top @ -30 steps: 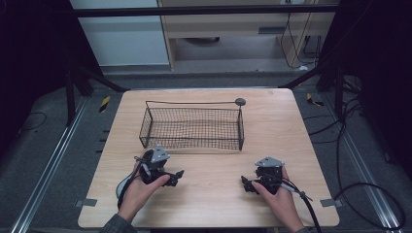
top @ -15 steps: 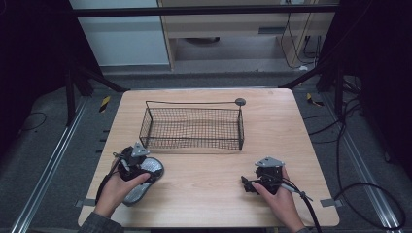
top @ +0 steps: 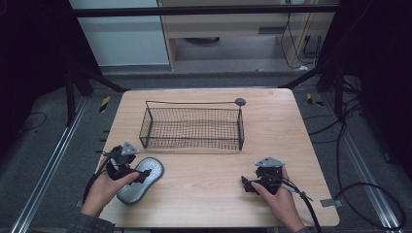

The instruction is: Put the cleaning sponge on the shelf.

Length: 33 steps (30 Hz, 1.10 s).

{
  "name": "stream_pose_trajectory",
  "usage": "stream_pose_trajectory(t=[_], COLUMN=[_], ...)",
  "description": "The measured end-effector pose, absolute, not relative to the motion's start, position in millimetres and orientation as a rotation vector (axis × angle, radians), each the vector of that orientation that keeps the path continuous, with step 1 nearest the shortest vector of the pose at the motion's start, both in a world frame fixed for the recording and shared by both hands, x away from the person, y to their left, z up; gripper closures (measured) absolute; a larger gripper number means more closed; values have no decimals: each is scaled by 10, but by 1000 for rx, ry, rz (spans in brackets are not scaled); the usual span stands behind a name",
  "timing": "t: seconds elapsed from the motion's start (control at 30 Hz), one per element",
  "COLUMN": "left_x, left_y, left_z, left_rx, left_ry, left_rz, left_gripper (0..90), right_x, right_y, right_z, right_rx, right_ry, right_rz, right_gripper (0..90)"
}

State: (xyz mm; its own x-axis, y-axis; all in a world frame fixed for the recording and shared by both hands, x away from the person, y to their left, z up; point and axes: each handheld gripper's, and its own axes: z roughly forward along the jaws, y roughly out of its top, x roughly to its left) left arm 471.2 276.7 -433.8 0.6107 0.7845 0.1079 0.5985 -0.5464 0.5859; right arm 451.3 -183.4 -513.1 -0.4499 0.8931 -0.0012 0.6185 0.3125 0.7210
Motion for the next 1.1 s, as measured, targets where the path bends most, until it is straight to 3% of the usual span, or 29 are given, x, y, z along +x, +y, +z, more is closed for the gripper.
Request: stream_pose_trajectory(t=[1.1], left_x=[4694], left_y=[2835], left_z=[-4455], left_rx=[2603], left_ry=[1161], left_rz=[352], left_gripper=[66], right_x=[4512], right_y=[-1834], right_z=[-5130], right_rx=[1343], right_ry=[2185], right_rz=[929], right_gripper=[4])
